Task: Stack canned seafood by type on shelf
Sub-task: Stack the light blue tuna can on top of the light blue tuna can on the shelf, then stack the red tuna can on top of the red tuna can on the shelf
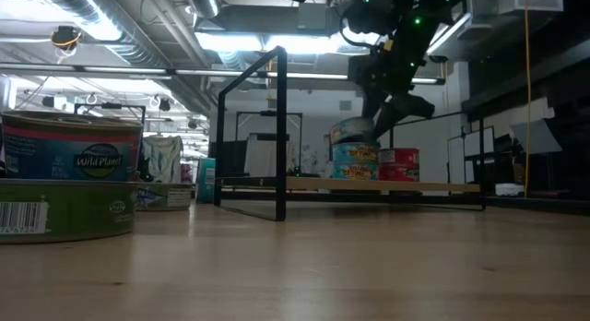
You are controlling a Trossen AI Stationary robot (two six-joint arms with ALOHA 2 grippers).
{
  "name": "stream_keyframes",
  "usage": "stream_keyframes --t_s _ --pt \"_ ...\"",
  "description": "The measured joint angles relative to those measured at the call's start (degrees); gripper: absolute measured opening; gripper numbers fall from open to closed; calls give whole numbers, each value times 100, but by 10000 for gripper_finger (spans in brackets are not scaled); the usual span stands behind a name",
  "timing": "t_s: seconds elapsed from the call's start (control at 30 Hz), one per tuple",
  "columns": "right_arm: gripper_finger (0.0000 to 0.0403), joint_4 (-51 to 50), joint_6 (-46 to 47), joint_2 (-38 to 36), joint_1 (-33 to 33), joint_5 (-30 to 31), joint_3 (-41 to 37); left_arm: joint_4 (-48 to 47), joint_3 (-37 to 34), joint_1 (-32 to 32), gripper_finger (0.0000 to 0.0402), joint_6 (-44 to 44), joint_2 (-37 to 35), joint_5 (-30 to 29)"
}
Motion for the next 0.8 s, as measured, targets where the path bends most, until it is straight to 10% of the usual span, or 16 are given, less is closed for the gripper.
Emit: stream_keyframes --t_s 0.8 --pt "204 -1033 784 -357 699 746 10 -224 -2 -367 133 -1284 -465 172"
